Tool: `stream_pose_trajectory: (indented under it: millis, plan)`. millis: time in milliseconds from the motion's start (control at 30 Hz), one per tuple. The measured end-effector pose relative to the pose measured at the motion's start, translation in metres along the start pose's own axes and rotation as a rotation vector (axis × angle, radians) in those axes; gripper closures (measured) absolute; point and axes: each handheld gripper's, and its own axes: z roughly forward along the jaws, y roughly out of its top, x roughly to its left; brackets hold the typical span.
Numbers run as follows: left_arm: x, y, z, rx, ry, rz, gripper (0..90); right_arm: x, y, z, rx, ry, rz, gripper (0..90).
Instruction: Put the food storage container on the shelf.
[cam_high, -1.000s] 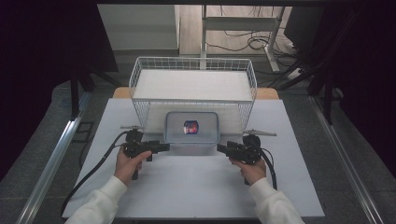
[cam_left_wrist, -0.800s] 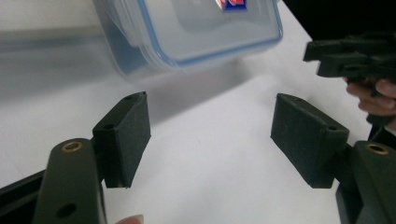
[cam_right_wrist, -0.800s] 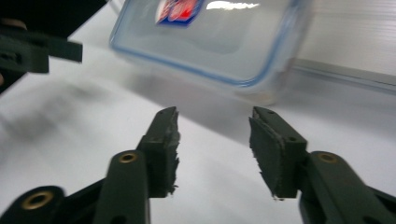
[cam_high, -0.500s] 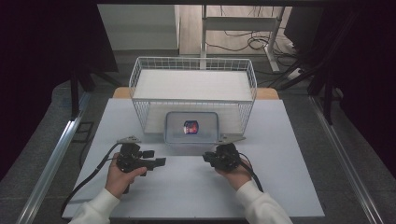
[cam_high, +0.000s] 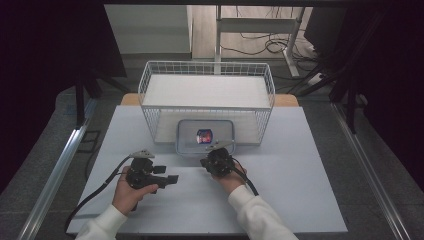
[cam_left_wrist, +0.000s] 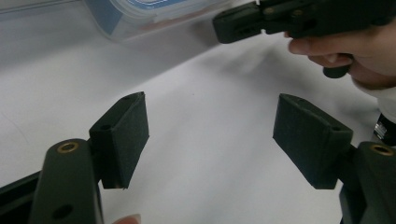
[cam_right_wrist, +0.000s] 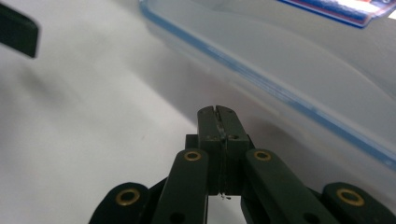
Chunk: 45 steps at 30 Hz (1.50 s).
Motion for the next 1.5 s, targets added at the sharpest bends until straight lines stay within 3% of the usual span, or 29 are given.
stream_pose_trajectory:
  millis: [100,300,400,933,1033,1267,1500]
  plan:
    - [0.0,0.0,0.0,0.002,0.004,0.003,26.6,-0.004,0.002,0.006,-0.01,-0.016,0.022,89.2]
    - [0.0,0.0,0.001,0.001,-0.003,-0.001,26.5,-0.01,0.007,0.006,-0.032,0.004,0.098,89.3]
    - [0.001,0.0,0.0,0.004,0.002,0.0,26.5,-0.009,0.014,0.004,-0.044,-0.006,0.081,89.3]
    - [0.003,0.001,0.0,0.003,0.009,0.005,26.5,-0.023,0.036,0.011,-0.065,-0.06,0.137,89.3]
    - [0.003,0.001,0.0,0.004,0.01,0.006,26.5,-0.025,0.039,0.012,-0.069,-0.09,0.145,89.3]
    - [0.004,0.001,0.0,0.005,0.009,0.006,26.5,-0.041,0.041,0.013,-0.087,-0.135,0.177,89.3]
    - [0.005,0.002,0.001,0.005,0.009,0.002,26.5,-0.049,0.044,0.016,-0.095,-0.138,0.199,89.2]
